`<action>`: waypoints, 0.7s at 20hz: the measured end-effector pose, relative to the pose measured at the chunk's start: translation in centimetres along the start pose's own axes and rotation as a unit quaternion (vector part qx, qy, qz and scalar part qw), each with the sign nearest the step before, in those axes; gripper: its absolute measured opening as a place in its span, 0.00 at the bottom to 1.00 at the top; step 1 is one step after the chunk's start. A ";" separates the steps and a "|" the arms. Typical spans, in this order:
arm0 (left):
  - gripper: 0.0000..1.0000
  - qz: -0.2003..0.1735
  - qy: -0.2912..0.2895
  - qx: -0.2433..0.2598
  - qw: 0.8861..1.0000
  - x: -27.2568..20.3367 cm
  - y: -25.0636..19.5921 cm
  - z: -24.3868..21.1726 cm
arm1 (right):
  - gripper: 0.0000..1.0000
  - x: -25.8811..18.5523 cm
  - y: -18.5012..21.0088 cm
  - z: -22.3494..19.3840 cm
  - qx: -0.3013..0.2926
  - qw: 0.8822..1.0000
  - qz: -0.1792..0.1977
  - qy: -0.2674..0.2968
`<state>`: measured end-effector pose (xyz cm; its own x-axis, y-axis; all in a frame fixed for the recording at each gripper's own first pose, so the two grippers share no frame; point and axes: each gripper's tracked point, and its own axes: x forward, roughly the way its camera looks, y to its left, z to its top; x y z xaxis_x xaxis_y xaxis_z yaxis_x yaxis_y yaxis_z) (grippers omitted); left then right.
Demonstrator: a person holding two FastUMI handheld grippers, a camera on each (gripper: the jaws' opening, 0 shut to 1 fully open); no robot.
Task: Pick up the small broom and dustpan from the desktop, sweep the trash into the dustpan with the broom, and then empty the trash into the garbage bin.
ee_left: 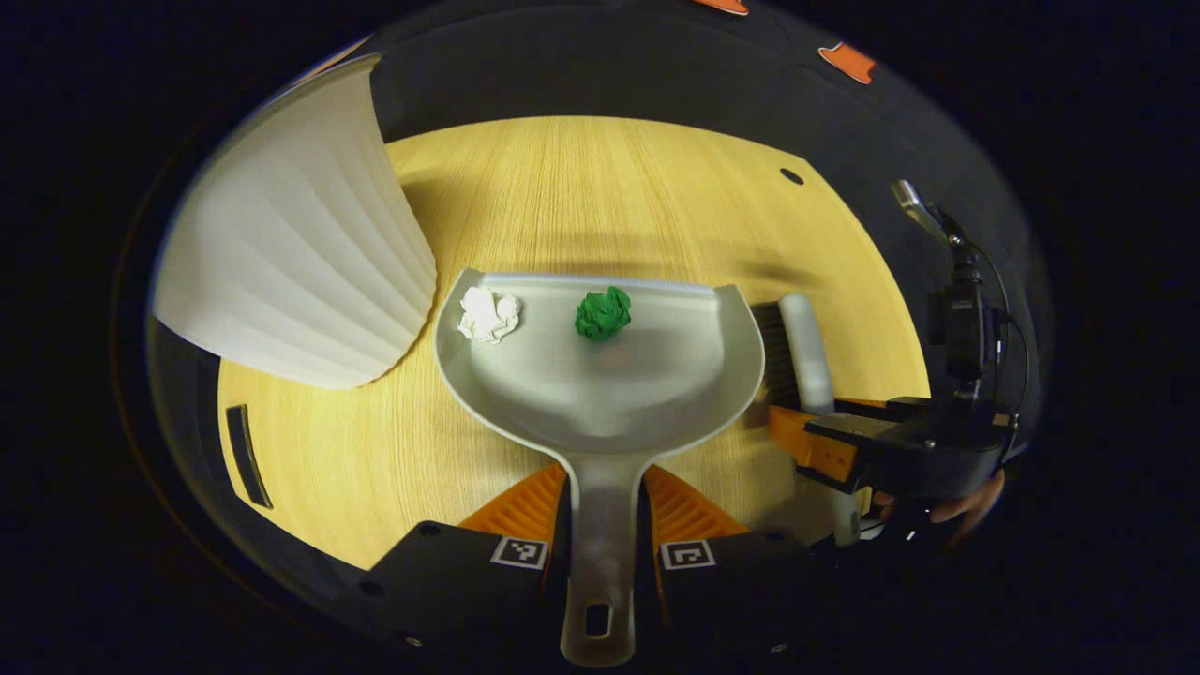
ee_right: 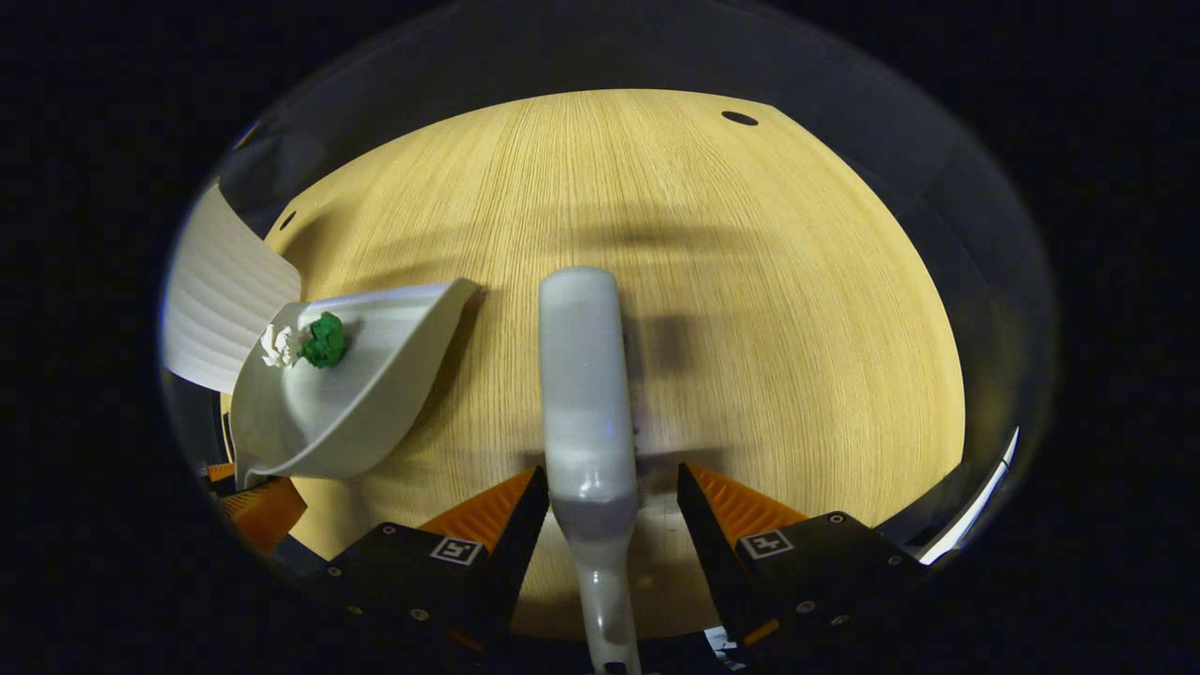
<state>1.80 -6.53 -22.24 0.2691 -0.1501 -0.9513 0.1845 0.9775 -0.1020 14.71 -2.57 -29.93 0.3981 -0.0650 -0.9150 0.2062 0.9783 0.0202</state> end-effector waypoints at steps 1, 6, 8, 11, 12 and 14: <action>0.29 -0.005 -0.014 -0.017 1.000 0.4 -0.3 0.0 | 0.84 0.5 -0.2 -0.4 0.000 1.000 0.004 0.000; 0.29 -0.004 -0.089 0.016 0.996 -5.9 -1.1 3.8 | 0.84 0.2 -0.7 -0.9 0.000 1.000 0.012 0.004; 0.28 -0.005 -0.122 0.019 0.992 -9.2 -1.3 5.6 | 0.84 0.4 -0.8 -1.0 -0.002 1.000 0.014 0.001; 0.28 -0.012 -0.175 0.027 0.984 -16.0 -1.5 8.5 | 0.84 0.3 -0.7 -0.8 -0.004 1.000 0.020 -0.002; 0.28 -0.015 -0.184 0.026 0.983 -17.6 -1.6 9.3 | 0.84 0.4 -0.5 -0.8 -0.004 1.000 0.022 -0.002; 0.28 -0.020 -0.201 0.002 0.979 -21.6 0.2 10.3 | 0.84 0.2 -0.4 -0.7 -0.005 1.000 0.027 -0.005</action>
<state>5.73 -4.63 1.28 0.6126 -0.2354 -0.7546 0.2064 0.9691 -0.1347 14.08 -2.85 -30.44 0.4172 -0.0145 -0.9087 0.1759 0.9822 0.0651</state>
